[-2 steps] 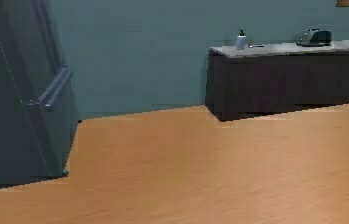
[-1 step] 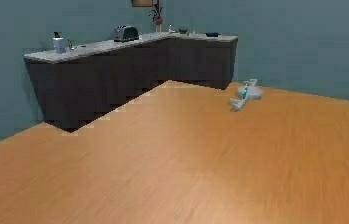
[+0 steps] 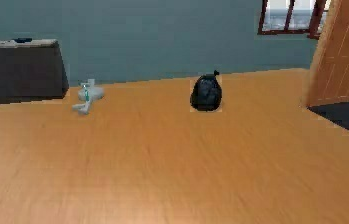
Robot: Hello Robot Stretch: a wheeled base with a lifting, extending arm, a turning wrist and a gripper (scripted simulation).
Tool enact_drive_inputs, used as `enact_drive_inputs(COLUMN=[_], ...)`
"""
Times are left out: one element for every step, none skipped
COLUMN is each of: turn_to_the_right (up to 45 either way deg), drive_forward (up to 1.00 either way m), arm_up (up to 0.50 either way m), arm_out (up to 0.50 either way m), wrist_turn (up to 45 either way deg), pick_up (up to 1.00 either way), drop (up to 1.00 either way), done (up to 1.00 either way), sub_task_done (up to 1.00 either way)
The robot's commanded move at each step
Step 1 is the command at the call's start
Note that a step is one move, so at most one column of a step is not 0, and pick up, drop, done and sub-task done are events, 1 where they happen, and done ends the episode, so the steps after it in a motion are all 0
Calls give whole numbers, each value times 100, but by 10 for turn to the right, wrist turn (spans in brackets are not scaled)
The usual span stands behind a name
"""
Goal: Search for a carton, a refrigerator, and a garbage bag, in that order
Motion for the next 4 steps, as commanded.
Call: enact_drive_inputs(turn_to_the_right=[270,0,120,0], drive_forward=[0,5,0,100], arm_up=[0,0,0,0], arm_out=[0,0,0,0], wrist_turn=[0,0,0,0], pick_up=[0,0,0,0], drop=[0,0,0,0], done=[0,0,0,0], sub_task_done=[0,0,0,0])
